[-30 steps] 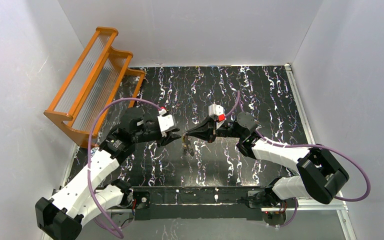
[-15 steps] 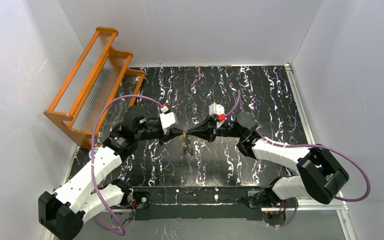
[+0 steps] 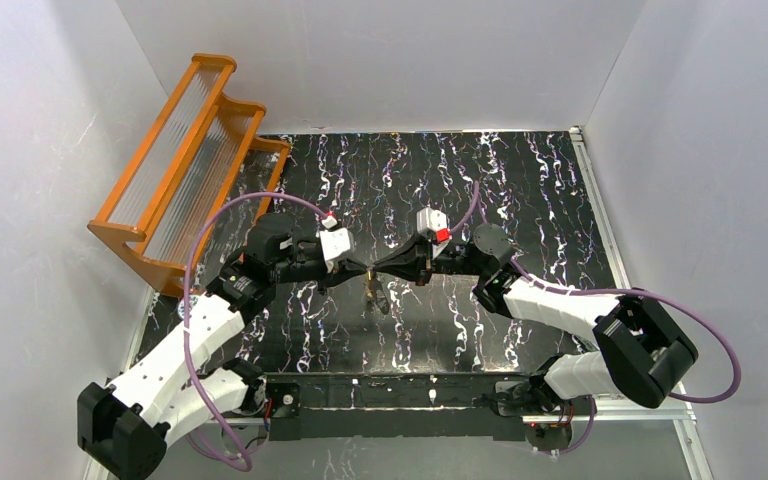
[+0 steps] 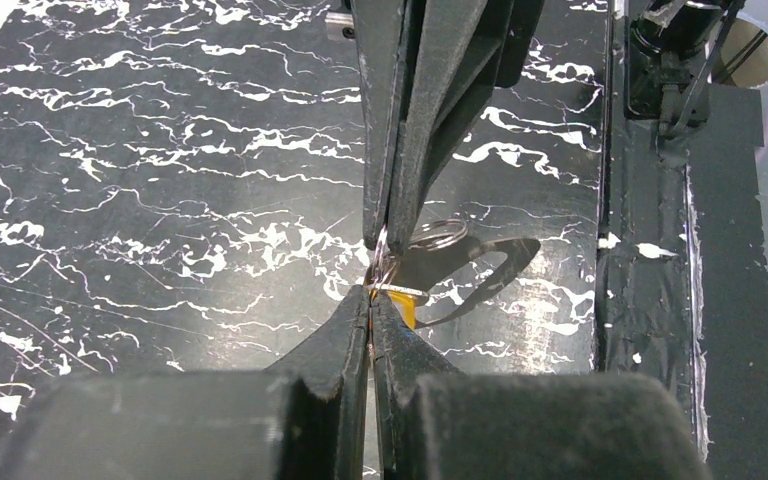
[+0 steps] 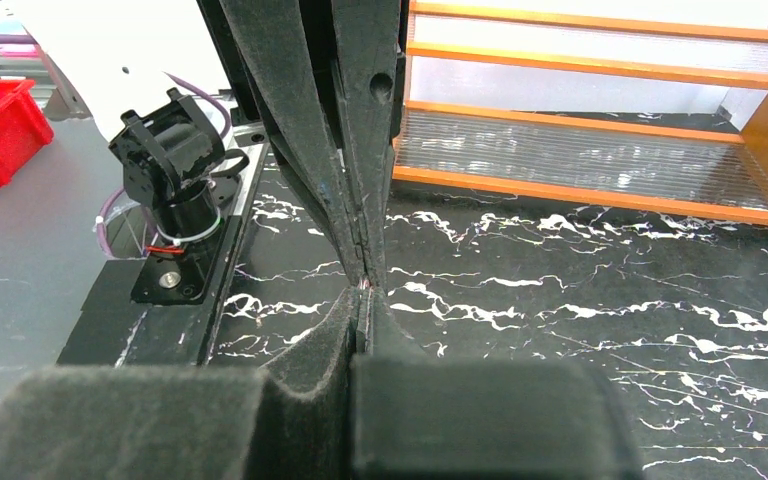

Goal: Put the keys on the keyring
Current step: Place the keyring at the center of the board.

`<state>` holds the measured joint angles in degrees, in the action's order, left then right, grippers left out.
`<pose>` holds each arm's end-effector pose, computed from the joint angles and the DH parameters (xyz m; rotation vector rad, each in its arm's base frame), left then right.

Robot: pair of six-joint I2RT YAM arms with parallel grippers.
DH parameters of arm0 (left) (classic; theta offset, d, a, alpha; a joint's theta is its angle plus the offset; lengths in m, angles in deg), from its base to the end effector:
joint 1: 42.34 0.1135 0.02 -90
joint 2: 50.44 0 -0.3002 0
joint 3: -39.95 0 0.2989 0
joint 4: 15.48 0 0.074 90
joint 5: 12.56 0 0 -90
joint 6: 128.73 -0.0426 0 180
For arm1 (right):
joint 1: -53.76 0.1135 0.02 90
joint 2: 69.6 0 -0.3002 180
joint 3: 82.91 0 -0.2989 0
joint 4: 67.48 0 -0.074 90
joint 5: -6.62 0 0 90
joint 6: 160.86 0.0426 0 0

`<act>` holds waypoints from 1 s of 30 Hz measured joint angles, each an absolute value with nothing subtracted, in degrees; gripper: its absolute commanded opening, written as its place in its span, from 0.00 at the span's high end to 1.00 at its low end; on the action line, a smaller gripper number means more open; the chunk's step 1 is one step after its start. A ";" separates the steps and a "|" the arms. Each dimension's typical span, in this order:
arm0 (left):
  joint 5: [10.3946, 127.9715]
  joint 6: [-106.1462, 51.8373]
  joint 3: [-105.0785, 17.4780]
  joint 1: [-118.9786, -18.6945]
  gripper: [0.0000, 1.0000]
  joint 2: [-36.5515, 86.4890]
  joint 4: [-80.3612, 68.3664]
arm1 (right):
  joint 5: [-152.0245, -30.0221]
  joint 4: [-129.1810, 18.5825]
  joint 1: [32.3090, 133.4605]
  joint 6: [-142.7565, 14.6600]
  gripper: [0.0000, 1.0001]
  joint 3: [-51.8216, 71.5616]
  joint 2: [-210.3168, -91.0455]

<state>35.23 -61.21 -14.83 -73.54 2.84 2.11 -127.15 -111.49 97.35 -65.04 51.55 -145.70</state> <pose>0.1911 -0.1492 0.3327 1.2607 1.3504 -0.7842 0.2022 0.2331 0.2773 -1.0887 1.0563 1.2094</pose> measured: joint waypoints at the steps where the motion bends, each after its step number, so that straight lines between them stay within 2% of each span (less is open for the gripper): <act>1: 35.03 -61.19 -14.53 -73.56 1.00 2.84 1.97 | -127.24 -111.40 97.35 -65.04 0.99 51.55 -145.70; 10: 34.68 -59.14 -11.64 -74.04 1.00 2.88 -1.43 | -128.86 -111.38 97.40 -64.80 0.99 51.55 -145.76; 28: 35.10 -49.52 -2.81 -75.57 1.00 3.41 -21.96 | -136.86 -113.30 97.35 -64.36 0.99 51.53 -145.83; 30: 35.84 -49.04 -2.22 -75.57 0.95 2.97 -23.60 | -137.29 -113.37 97.35 -64.36 0.99 51.53 -145.83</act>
